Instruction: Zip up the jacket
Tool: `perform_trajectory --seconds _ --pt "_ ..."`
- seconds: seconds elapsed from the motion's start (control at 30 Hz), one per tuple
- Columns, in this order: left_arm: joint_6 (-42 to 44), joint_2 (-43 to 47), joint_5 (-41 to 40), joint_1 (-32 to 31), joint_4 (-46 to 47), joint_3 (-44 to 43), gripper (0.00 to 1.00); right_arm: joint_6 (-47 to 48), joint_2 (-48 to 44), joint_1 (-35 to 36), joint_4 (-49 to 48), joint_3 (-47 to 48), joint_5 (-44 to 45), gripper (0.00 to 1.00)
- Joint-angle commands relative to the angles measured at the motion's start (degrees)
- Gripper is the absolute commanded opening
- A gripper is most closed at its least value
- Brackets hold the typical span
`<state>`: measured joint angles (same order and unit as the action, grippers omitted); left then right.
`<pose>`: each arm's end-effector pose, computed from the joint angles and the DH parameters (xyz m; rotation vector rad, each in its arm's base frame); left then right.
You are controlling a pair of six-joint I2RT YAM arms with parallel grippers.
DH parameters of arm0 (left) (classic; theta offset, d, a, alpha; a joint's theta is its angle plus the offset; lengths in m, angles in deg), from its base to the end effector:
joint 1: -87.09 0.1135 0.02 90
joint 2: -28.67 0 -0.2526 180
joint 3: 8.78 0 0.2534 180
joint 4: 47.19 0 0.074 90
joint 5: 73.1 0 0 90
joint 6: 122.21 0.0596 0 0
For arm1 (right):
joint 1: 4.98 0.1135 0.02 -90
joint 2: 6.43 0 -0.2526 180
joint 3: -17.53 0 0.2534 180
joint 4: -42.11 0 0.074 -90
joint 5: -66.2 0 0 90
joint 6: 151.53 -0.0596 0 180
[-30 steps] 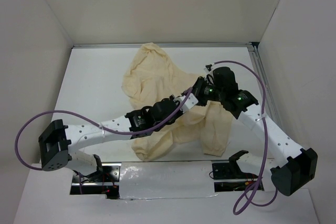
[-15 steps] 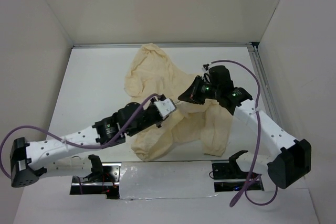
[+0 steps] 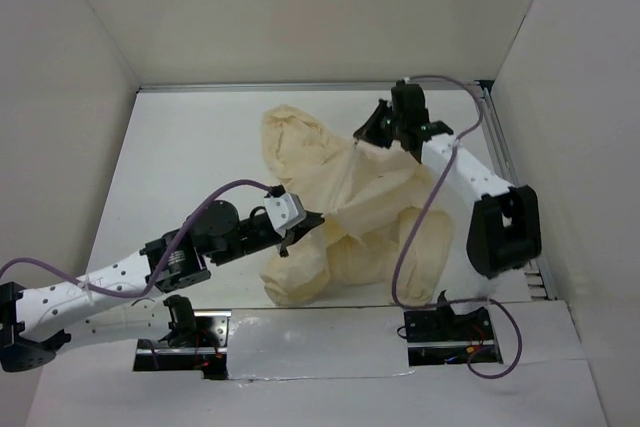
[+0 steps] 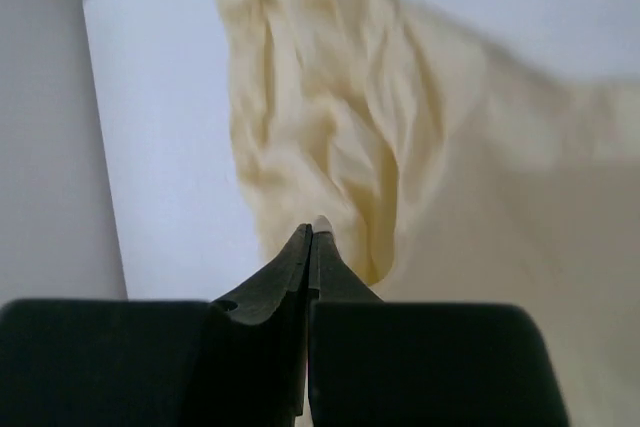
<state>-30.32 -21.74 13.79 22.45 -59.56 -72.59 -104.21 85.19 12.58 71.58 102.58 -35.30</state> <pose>0.1053 -0.2146 0.3693 0.8467 1.3718 -0.8168 0.3644 0.1278 0.2591 0.3853 2.2722 0.7884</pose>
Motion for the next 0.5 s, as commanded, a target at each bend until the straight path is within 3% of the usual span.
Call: perform_trajectory --seconds 0.0,0.2,0.33,0.4,0.47 --pt "-10.5 4.1 9.3 -0.5 -3.3 4.0 0.00 4.8 10.1 -5.0 -8.1 17.3 7.9 0.00" --pt "-20.2 4.5 24.1 -0.7 -6.6 10.5 0.00 8.4 28.7 -9.1 -6.6 44.1 15.2 0.00" --pt "-24.7 5.0 30.7 -0.7 -9.4 14.0 0.00 6.9 44.9 -12.9 -2.0 72.4 18.0 0.00" --pt "-26.9 5.7 32.7 -0.7 -11.7 15.6 0.00 5.9 47.1 -14.1 -4.1 75.3 17.4 0.00" --pt "-28.7 6.6 31.8 -0.8 -12.8 16.6 0.00 4.8 45.7 -15.4 -8.3 70.3 16.2 0.00"
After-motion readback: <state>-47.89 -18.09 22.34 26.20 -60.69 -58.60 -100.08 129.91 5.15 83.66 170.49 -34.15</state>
